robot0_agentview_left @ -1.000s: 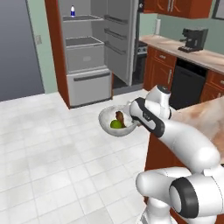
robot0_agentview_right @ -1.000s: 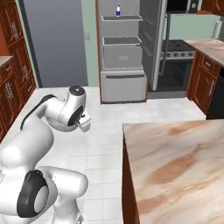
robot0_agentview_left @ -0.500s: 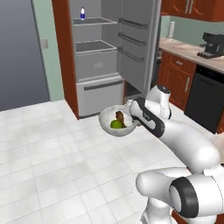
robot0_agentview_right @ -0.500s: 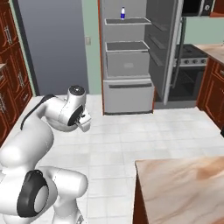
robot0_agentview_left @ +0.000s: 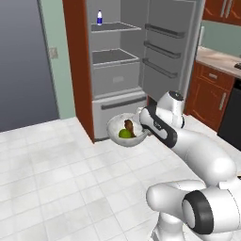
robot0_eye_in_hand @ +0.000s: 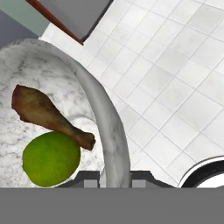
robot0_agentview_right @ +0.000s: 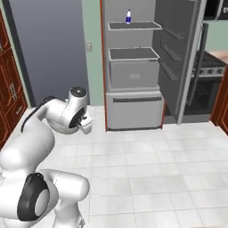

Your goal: Pick the chicken drumstick and lime from their plates and place them in the bowl. Then put the bowl in the fridge.

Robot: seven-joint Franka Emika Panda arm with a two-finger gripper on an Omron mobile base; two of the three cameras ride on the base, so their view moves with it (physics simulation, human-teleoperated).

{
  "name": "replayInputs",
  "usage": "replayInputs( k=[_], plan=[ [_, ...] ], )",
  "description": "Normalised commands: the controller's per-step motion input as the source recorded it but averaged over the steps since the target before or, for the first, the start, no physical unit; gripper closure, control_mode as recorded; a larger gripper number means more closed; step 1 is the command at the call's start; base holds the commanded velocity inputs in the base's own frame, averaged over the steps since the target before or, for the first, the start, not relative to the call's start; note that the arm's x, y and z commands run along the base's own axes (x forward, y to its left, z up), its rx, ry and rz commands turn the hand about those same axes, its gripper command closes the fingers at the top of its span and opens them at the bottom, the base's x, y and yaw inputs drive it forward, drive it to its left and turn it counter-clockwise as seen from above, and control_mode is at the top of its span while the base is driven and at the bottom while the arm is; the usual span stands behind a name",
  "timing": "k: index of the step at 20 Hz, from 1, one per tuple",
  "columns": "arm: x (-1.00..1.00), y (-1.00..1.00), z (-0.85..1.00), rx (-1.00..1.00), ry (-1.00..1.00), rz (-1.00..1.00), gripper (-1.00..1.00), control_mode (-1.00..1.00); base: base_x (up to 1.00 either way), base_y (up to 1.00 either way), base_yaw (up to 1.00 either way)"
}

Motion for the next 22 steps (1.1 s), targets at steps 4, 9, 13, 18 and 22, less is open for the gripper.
replayInputs(
  k=[4,9,13,18,22],
  plan=[
    [0.0,0.0,0.0,0.0,0.0,0.0,1.0,1.0,0.91,0.43,0.0],
    [0.0,0.0,0.0,0.0,0.0,0.0,1.0,1.0,0.94,0.35,-0.03],
    [0.0,0.0,0.0,0.0,0.0,0.0,1.0,1.0,0.94,0.15,-0.01],
    [0.0,0.0,0.0,0.0,0.0,0.0,1.0,1.0,0.94,-0.1,0.05],
    [0.0,0.0,0.0,0.0,0.0,0.0,1.0,1.0,0.88,-0.23,0.14]
  ],
)
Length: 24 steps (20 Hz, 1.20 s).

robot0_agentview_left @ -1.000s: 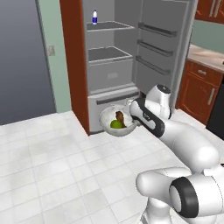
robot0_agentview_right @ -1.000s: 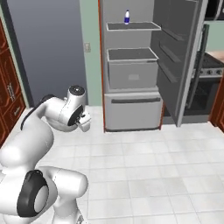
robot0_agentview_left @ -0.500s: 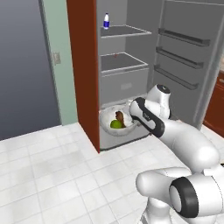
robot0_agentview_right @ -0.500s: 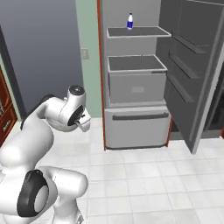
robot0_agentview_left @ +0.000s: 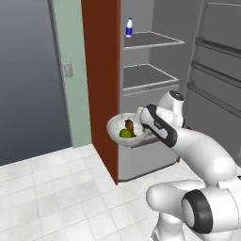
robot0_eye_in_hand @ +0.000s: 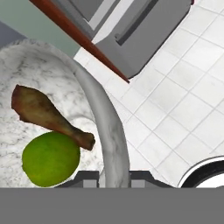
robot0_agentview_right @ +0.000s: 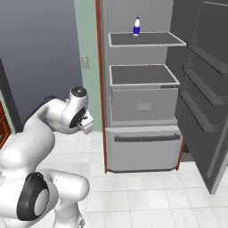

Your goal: Pick the chicken drumstick and lime from their plates and place them in the bowl. Then put the bowl in the fridge.

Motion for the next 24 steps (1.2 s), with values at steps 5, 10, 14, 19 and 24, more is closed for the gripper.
replayInputs(
  k=[5,10,14,19,24],
  plan=[
    [0.0,0.0,0.0,0.0,0.0,0.0,1.0,1.0,0.69,-0.39,0.16],
    [0.0,0.0,0.0,0.0,0.0,0.0,1.0,1.0,0.51,-0.59,0.03],
    [0.0,0.0,0.0,0.0,0.0,0.0,1.0,1.0,0.54,-0.43,0.01],
    [0.0,0.0,0.0,0.0,0.0,0.0,1.0,1.0,0.63,-0.31,0.21],
    [0.0,0.0,0.0,0.0,0.0,0.0,1.0,1.0,0.5,-0.4,0.24]
  ],
)
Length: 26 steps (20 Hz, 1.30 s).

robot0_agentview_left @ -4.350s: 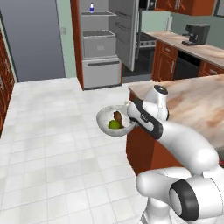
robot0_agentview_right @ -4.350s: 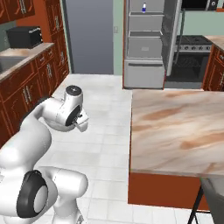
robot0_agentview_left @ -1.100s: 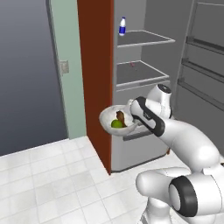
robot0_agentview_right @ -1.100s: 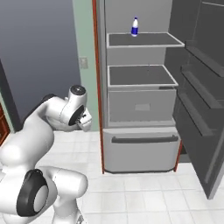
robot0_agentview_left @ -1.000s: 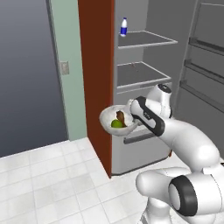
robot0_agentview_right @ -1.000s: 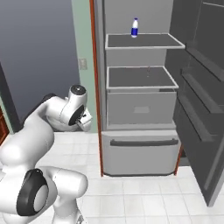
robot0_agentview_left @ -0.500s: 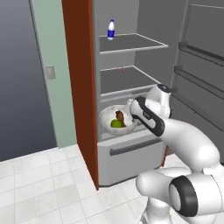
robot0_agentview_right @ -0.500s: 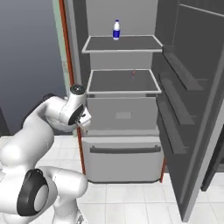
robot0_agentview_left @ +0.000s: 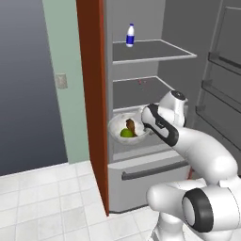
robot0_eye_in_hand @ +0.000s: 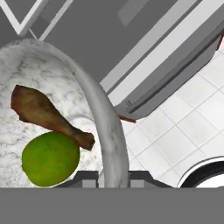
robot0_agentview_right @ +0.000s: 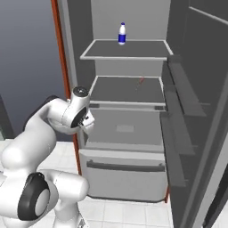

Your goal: Pick the chicken drumstick and lime from their plates and place them in the bowl. Then put the bowl in the fridge.

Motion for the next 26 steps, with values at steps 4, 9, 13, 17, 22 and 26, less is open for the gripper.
replayInputs(
  k=[4,9,13,17,22,26],
  plan=[
    [0.0,0.0,0.0,0.0,0.0,0.0,1.0,1.0,0.4,-0.45,0.11],
    [0.0,0.0,0.0,0.0,0.0,0.0,1.0,1.0,0.54,-0.3,0.09],
    [0.0,0.0,0.0,0.0,0.0,0.0,1.0,1.0,0.54,-0.23,0.07],
    [0.0,0.0,0.0,0.0,0.0,0.0,1.0,1.0,0.42,-0.21,0.02],
    [0.0,0.0,0.0,0.0,0.0,0.0,1.0,1.0,0.23,-0.12,0.0],
    [0.0,0.0,0.0,0.0,0.0,0.0,1.0,1.0,0.0,0.0,0.0]
  ],
)
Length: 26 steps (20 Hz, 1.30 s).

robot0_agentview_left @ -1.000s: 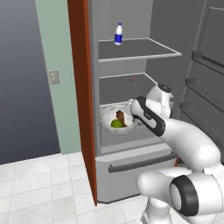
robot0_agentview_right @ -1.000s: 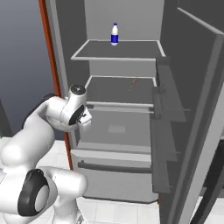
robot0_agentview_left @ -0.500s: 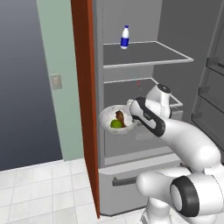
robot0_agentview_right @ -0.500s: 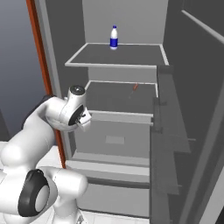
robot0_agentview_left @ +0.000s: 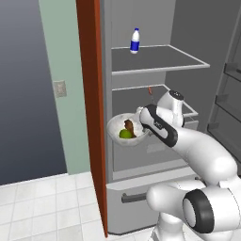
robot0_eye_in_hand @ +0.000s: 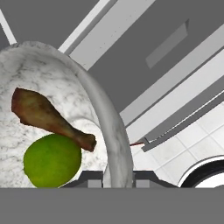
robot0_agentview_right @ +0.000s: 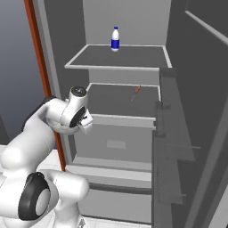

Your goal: Pick the chicken drumstick and lime from their plates and place them in the bowl. Then put the bowl in the fridge.

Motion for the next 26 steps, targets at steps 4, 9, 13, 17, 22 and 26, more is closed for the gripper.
replayInputs(
  k=[4,9,13,17,22,26],
  plan=[
    [0.0,0.0,0.0,0.0,0.0,0.0,1.0,1.0,0.0,0.0,0.0],
    [0.0,0.0,0.0,0.0,0.0,0.0,1.0,1.0,0.0,0.0,0.0],
    [0.0,0.0,0.0,0.0,0.0,0.0,1.0,-1.0,0.0,0.0,0.0],
    [0.0,0.0,0.0,0.0,0.0,0.0,1.0,-1.0,0.0,0.0,0.0],
    [0.0,0.0,0.0,0.0,0.0,0.0,1.0,-1.0,0.0,0.0,0.0],
    [-0.01,0.0,0.0,0.0,0.0,0.0,1.0,-1.0,0.0,0.0,0.0]
  ],
)
